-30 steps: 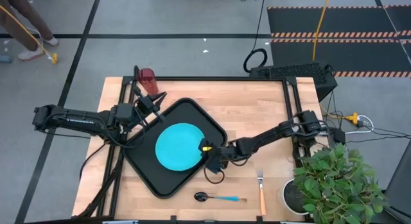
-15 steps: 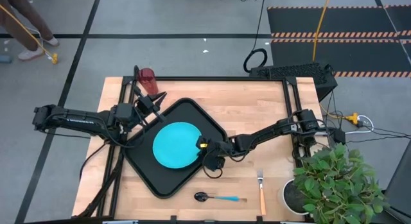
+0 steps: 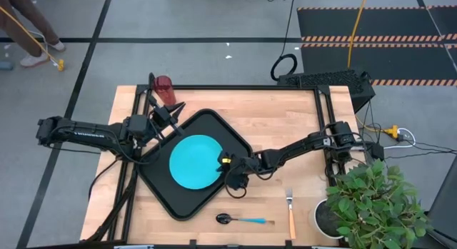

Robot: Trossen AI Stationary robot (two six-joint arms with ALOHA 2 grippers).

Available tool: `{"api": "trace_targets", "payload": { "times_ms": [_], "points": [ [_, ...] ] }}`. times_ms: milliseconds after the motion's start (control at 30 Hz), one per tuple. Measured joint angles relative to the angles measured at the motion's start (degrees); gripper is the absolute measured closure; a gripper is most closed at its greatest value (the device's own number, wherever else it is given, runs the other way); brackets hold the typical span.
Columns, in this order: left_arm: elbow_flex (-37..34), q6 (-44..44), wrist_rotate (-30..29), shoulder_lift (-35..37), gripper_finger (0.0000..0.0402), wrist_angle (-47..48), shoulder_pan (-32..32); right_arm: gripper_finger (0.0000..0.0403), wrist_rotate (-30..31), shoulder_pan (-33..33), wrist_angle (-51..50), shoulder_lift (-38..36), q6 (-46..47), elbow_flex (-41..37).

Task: Pick and place plate/cup/fork/spoon on tray
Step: Put the blue plate on the black food tray, then adjust the tray

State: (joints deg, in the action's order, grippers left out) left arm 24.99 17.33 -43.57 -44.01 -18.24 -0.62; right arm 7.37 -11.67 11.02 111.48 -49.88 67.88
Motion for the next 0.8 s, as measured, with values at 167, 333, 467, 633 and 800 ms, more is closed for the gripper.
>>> {"api": "trace_targets", "payload": {
  "times_ms": [167, 333, 467, 633, 800],
  "points": [
    [0.00, -0.55, 0.02, 0.00, 0.0371, 0.00, 0.00, 0.0252, 0.00, 1.15, 3.41, 0.00, 3.13, 0.00],
    [0.00, -0.57, 0.02, 0.00, 0.0371, -0.01, 0.00, 0.0239, 5.93, 1.52, 1.37, -0.18, 4.27, 0.00],
    [0.00, -0.57, 0.04, 0.00, 0.0371, 0.07, 0.00, 0.0238, 11.83, 1.54, -6.58, -1.77, 3.64, 0.00],
    [0.00, -0.65, 0.05, 0.00, 0.0371, 0.19, 0.00, 0.0238, 13.29, 1.83, -17.71, -3.59, 13.34, -0.02],
    [0.00, -1.66, 0.07, 0.00, 0.0371, 0.13, 0.00, 0.0243, 15.36, 4.87, -25.54, -7.40, 32.82, -0.04]
  ]
}}
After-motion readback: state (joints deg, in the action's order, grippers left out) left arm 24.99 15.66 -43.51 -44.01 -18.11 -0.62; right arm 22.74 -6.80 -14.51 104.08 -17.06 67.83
